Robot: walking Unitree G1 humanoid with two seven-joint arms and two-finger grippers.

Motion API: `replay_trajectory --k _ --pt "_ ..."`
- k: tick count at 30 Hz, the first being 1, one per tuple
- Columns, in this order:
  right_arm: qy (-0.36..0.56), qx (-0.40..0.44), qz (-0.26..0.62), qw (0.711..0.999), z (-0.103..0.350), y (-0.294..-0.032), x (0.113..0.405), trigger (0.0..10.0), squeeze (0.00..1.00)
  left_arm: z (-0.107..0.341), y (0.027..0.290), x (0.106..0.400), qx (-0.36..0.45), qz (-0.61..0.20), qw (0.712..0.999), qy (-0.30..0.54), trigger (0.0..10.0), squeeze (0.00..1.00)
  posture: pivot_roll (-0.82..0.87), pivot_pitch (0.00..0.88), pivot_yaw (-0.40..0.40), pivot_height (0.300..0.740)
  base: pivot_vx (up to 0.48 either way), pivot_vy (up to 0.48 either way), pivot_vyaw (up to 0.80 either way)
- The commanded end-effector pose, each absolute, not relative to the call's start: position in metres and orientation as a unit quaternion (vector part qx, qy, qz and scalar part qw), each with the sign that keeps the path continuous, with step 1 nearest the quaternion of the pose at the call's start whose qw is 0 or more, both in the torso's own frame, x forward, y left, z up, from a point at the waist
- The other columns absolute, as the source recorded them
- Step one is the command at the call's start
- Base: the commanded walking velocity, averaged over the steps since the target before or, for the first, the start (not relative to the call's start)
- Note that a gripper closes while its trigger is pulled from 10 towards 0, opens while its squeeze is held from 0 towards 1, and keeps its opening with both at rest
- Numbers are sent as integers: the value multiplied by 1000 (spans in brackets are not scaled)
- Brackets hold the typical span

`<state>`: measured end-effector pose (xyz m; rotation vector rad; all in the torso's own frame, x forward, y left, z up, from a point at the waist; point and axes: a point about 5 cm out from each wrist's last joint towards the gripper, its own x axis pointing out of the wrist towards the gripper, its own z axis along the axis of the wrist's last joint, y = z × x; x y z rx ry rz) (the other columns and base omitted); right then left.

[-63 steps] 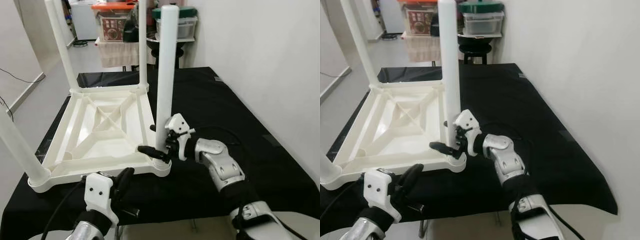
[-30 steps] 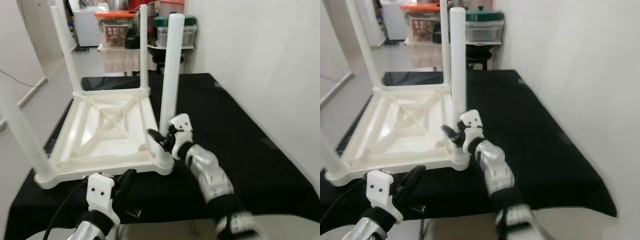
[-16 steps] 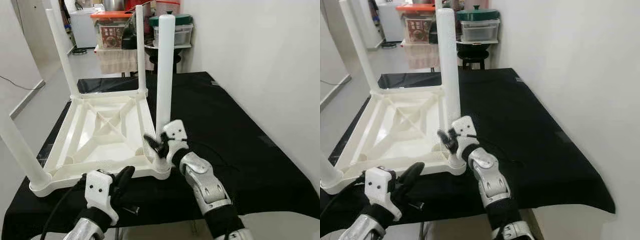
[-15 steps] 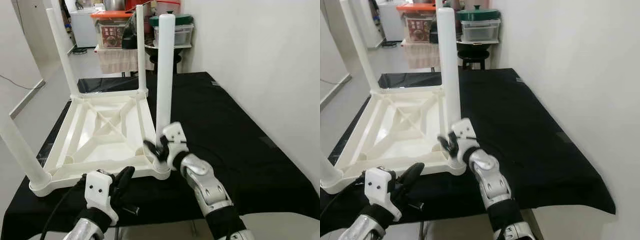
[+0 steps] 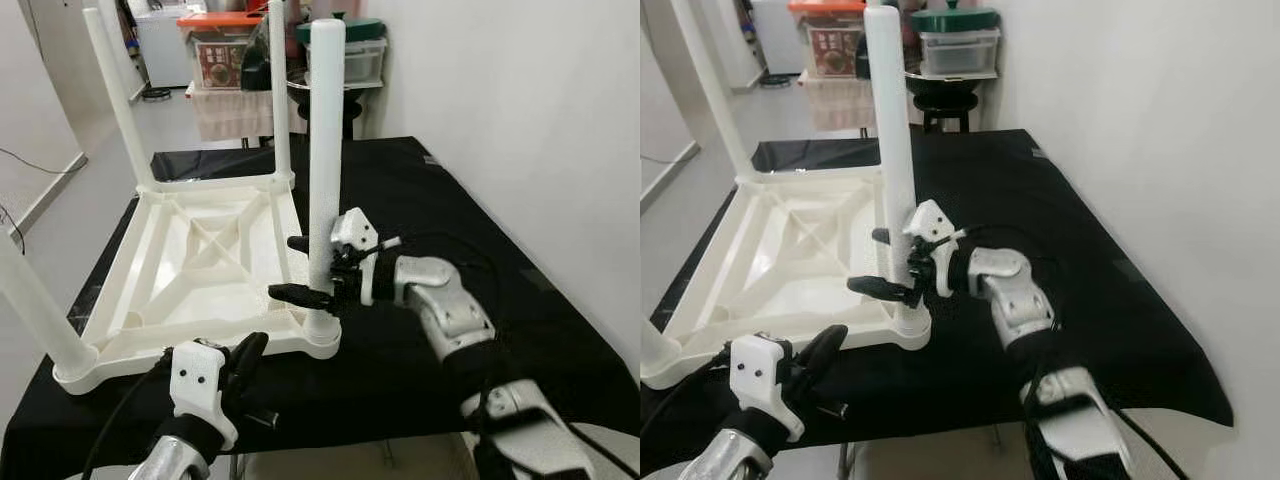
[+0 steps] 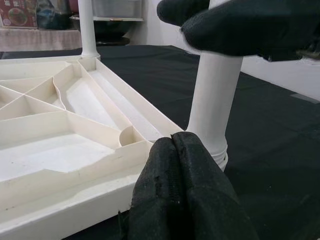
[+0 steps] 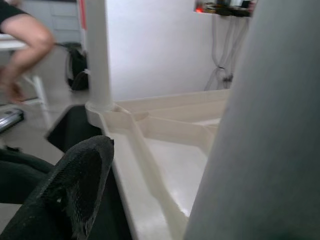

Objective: Building children table

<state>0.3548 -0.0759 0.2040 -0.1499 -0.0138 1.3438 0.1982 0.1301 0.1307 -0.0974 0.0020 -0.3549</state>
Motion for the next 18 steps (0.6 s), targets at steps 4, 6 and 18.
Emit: replay_trajectory --k 4,6,18 --pt "2 -49 643 765 206 -73 358 10000 0 130 129 196 -45 -175 983 7 10000 0 42 0 -42 740 0 0 0" --pt "6 -51 646 762 206 -74 359 10000 0 130 129 196 -45 -175 983 8 10000 0 42 0 -42 740 0 0 0" --pt "2 -42 647 762 198 -92 360 0 0 128 128 195 -48 -179 983 12 10000 0 33 0 -38 740 0 0 0"
